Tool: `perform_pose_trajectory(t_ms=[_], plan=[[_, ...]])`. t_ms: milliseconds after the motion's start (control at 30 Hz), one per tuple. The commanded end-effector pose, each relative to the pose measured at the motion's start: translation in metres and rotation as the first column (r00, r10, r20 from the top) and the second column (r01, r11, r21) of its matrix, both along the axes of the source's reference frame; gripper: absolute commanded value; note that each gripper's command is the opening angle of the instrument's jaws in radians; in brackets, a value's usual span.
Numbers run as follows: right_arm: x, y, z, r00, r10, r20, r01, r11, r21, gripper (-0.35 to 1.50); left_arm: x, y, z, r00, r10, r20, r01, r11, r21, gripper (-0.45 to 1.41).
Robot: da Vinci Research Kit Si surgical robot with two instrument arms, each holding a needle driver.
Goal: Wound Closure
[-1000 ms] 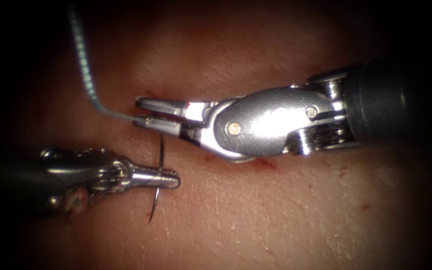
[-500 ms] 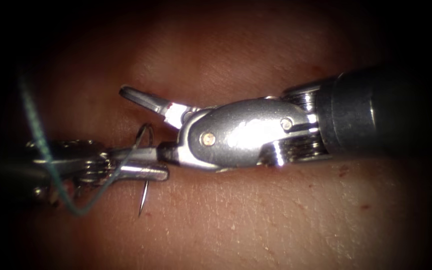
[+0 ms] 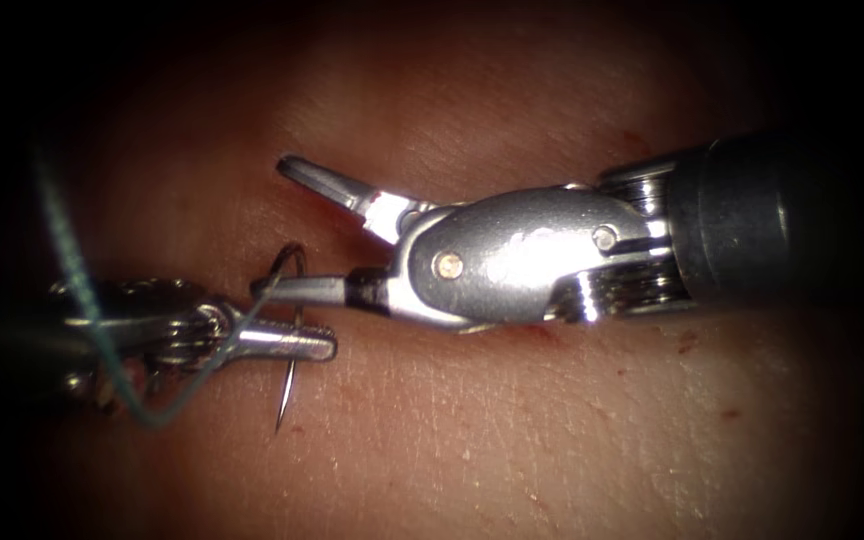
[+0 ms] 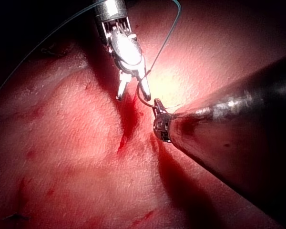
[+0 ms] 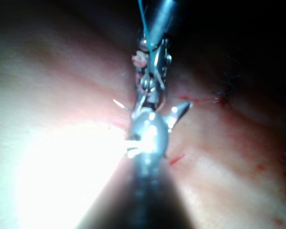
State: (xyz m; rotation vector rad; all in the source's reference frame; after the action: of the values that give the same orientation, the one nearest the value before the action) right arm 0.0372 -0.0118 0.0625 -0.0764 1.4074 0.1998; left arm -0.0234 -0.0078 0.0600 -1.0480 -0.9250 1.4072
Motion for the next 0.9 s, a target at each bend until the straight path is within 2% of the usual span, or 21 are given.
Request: perform_pose_trajectory(t_ms=[33, 67, 100, 467, 500, 533, 567, 633, 767, 900], plan=[[0.0006, -0.0006, 0.0003, 1.000, -0.004, -0.002, 0.004, 1.000, 0.001, 0.04, -0.0005, -0.0005, 0.0006, 1.000, 0.002, 0.001, -0.002, 1.000, 0.000, -0.45], [0.0006, -0.0007, 0.0002, 1.000, -0.011, 0.003, 0.011, 1.000, 0.003, -0.20, -0.0005, -0.0005, 0.0006, 1.000, 0.002, 0.001, -0.002, 1.000, 0.000, -0.45], [0.0006, -0.0008, 0.0002, 1.000, -0.019, 0.011, 0.019, 1.000, 0.006, -0.35, -0.0005, -0.0005, 0.0006, 1.000, 0.004, 0.001, -0.004, 1.000, -0.006, -0.45], [-0.0006, -0.0007, 0.0004, 0.998, -0.050, 0.040, 0.049, 0.999, 0.018, -0.35, -0.0005, -0.0005, 0.0005, 1.000, 0.011, 0.001, -0.011, 1.000, -0.028, -0.45], [-0.0007, -0.0006, 0.0004, 0.998, -0.052, 0.038, 0.052, 0.999, 0.018, -0.35, -0.0005, -0.0005, 0.0005, 1.000, 0.016, 0.001, -0.016, 0.999, -0.045, -0.23], [-0.0009, -0.0006, 0.0005, 0.998, -0.050, 0.040, 0.049, 0.999, 0.018, -0.35, -0.0005, -0.0004, 0.0005, 1.000, 0.031, -0.002, -0.031, 0.995, -0.095, 0.22], [-0.0011, -0.0005, 0.0005, 0.998, -0.042, 0.049, 0.041, 0.999, 0.018, -0.35, -0.0006, 0.0001, 0.0004, 0.999, 0.045, -0.016, -0.047, 0.983, -0.179, 0.91], [-0.0014, -0.0003, 0.0007, 0.998, -0.030, 0.060, 0.029, 0.999, 0.018, -0.35, -0.0006, 0.0006, 0.0003, 0.999, 0.042, -0.029, -0.048, 0.971, -0.235, 1.21], [-0.0020, 0.0002, 0.0011, 0.997, -0.009, 0.081, 0.007, 1.000, 0.018, -0.35, -0.0002, 0.0015, -0.0002, 0.999, 0.025, -0.043, -0.037, 0.951, -0.307, 1.30], [-0.0025, 0.0008, 0.0018, 0.995, 0.015, 0.103, -0.017, 1.000, 0.019, -0.35, 0.0005, 0.0019, -0.0005, 0.998, 0.038, -0.043, -0.051, 0.933, -0.356, 1.30]])
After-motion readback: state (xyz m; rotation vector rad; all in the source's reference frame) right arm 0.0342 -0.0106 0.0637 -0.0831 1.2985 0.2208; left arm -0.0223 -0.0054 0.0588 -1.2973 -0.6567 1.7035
